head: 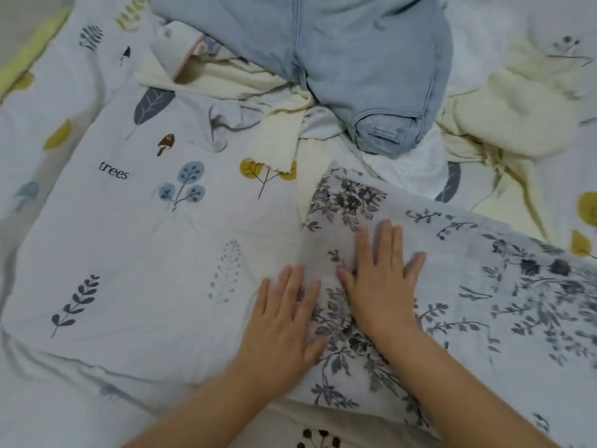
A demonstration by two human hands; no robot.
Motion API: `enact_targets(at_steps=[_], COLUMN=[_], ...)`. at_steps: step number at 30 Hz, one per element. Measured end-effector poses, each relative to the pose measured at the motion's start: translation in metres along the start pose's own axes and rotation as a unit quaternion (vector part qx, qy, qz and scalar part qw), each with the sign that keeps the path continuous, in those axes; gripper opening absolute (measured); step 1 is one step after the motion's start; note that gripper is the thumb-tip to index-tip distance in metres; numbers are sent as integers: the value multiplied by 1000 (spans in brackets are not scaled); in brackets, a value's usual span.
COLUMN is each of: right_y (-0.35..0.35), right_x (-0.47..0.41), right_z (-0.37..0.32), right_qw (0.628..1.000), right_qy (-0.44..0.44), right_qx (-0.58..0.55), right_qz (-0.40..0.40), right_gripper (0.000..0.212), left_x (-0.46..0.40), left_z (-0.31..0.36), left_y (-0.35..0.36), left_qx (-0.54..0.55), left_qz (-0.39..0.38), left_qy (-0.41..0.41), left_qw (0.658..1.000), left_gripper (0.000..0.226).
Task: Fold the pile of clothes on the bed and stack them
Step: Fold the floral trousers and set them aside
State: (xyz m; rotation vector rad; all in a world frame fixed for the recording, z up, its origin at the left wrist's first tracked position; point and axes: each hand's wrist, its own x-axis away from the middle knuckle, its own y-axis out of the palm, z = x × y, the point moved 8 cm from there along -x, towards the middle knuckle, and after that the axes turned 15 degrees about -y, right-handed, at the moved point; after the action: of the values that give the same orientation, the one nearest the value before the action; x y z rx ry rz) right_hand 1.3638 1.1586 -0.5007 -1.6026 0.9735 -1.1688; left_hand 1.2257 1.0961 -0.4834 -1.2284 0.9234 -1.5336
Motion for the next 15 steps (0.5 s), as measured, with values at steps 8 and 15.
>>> enact_targets(at_steps=[8,15], right_y=[18,22], right_x=[70,123], right_z=[51,79], right_qw=[999,990], right_qy=[34,54], right_qx=[-25,-50], right_qz=[-27,-117], right_gripper=[62,58], left_x=[9,30], left_z=[10,32], left_y=[11,29], left_qx=[-77,-108], left_qz=[-72,-112], left_qy=[30,98], left_qw=[994,983], left_gripper=[74,90])
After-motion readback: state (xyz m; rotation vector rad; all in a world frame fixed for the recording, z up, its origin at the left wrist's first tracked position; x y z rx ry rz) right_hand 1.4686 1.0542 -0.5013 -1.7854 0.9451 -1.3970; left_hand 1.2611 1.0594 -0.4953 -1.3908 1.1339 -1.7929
